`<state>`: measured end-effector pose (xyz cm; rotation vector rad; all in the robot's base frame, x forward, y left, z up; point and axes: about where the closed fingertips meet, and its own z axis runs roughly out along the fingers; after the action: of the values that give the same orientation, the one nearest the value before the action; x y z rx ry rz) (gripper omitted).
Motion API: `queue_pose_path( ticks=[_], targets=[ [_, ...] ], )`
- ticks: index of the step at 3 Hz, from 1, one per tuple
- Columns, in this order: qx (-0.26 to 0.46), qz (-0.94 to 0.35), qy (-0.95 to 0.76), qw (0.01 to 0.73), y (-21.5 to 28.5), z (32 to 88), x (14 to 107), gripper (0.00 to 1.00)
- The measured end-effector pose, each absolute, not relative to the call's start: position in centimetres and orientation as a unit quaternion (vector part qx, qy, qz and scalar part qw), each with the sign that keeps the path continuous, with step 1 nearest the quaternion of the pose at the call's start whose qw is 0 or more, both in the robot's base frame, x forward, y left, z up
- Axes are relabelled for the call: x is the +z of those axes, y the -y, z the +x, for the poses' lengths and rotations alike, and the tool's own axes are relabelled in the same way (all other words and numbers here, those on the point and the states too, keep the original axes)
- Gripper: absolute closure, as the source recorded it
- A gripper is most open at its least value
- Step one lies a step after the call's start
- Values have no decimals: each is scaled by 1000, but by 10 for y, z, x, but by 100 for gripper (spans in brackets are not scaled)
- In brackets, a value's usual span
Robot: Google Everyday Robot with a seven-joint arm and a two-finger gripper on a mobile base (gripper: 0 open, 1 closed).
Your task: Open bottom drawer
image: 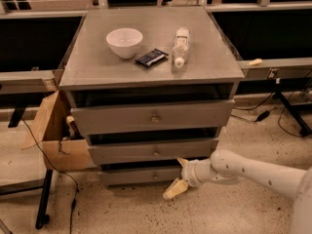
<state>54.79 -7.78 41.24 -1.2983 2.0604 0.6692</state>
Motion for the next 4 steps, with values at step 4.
queue_pose_path(
  ticks=[4],
  targets=[
    [236, -466, -811, 263, 90, 624, 270, 0]
  ],
)
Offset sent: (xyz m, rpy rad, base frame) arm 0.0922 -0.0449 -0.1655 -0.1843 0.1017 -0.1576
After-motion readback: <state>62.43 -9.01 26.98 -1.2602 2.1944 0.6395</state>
